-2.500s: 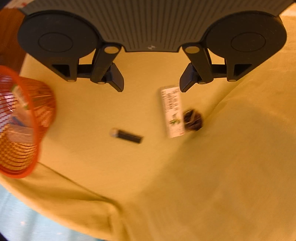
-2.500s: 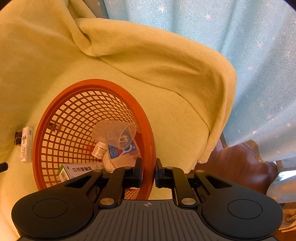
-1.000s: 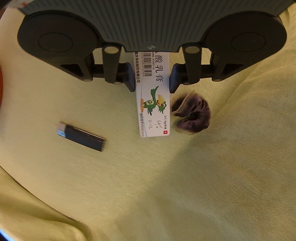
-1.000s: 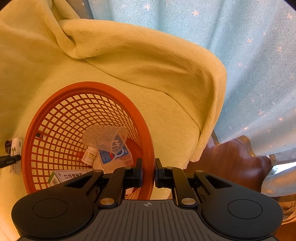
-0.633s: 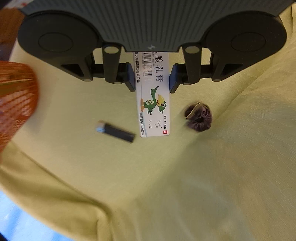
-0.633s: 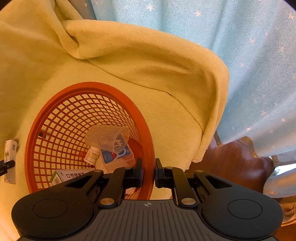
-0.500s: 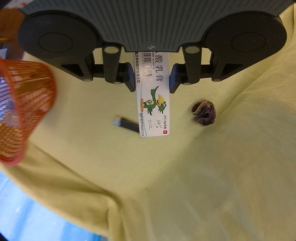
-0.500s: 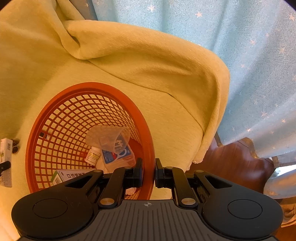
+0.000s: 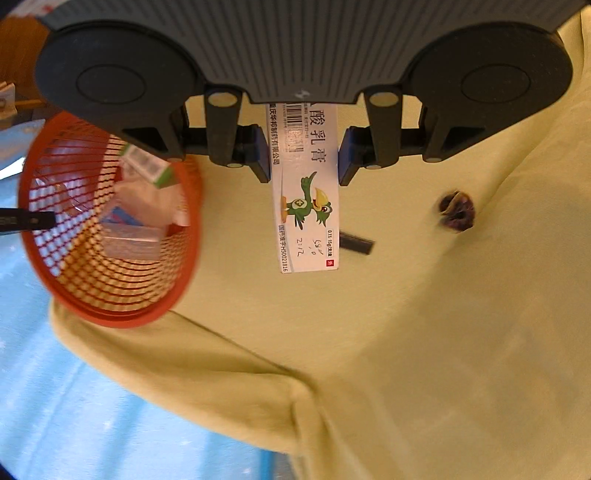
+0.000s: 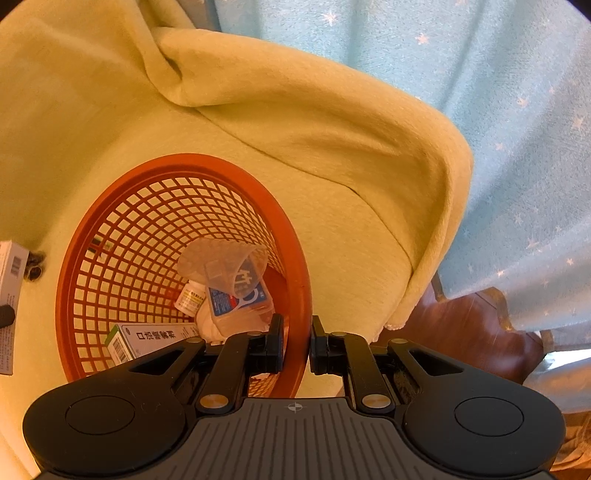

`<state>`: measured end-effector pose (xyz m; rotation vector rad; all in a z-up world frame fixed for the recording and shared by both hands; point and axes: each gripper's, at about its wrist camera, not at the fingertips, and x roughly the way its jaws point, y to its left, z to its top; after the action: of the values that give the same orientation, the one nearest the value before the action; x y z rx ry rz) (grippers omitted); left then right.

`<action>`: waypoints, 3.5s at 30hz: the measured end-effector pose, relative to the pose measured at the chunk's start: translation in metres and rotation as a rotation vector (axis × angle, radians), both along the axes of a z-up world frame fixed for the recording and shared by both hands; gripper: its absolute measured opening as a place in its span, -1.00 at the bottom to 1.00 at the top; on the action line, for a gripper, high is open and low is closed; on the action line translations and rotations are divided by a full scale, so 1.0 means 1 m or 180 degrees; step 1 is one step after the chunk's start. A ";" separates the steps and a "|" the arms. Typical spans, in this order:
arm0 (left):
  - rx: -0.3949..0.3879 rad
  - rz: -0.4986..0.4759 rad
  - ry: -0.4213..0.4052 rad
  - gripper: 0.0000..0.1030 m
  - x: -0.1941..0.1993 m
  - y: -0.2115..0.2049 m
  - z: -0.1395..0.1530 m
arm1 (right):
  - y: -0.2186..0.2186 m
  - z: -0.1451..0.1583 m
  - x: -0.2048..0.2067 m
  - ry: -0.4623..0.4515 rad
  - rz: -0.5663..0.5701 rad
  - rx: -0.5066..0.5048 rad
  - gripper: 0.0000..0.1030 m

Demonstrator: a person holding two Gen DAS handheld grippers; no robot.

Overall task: Collect trash
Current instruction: 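Carry the medicine box over the basket and release it with the left gripper, then move the open left gripper to the brown scrunchie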

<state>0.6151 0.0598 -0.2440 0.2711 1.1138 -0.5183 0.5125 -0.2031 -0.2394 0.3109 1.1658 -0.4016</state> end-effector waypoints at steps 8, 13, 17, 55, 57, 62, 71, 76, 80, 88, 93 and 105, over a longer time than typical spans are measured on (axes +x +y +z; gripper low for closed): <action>-0.0079 -0.0276 0.0002 -0.36 -0.018 -0.039 0.014 | 0.005 -0.004 0.001 0.0105 0.0242 -0.0142 -0.80; -0.0119 -0.0355 -0.0001 -0.36 -0.026 -0.054 0.021 | 0.004 -0.008 0.001 0.0142 0.0290 -0.0161 -0.80; -0.0126 -0.0406 0.0003 -0.36 -0.030 -0.065 0.023 | 0.002 -0.010 0.000 0.0143 0.0260 -0.0135 -0.80; -0.0254 -0.0586 0.0106 -0.11 -0.047 -0.114 0.024 | 0.002 -0.005 0.001 0.0066 0.0260 -0.0051 -0.80; -0.0240 -0.0558 0.0097 -0.11 -0.044 -0.109 0.024 | 0.002 -0.005 0.001 0.0069 0.0264 -0.0057 -0.80; -0.0163 -0.0492 0.0083 -0.11 -0.038 -0.094 0.022 | 0.002 -0.004 0.001 0.0069 0.0267 -0.0059 -0.80; -0.0070 -0.0310 0.0046 -0.12 -0.026 -0.062 0.021 | 0.002 -0.003 0.002 0.0077 0.0257 -0.0071 -0.80; -0.0004 -0.0166 0.0026 -0.11 -0.017 -0.041 0.016 | 0.003 -0.003 0.002 0.0082 0.0242 -0.0069 -0.80; 0.0101 -0.0035 0.0001 -0.11 -0.007 -0.015 0.008 | 0.002 -0.005 0.003 0.0112 0.0212 -0.0081 -0.81; 0.0321 0.0196 -0.0087 -0.11 0.014 0.038 -0.012 | 0.002 -0.006 0.005 0.0156 0.0126 -0.0091 -0.81; 0.0366 0.0314 -0.0153 -0.11 0.030 0.064 -0.024 | 0.001 -0.006 0.006 0.0176 0.0060 -0.0108 -0.81; 0.0517 0.0348 -0.0291 -0.14 0.076 0.105 -0.082 | 0.000 -0.007 0.011 0.0224 -0.0094 -0.0161 -0.81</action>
<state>0.6911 0.1647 -0.3262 0.3696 1.0766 -0.3156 0.5232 -0.2033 -0.2460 0.2719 1.2190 -0.4704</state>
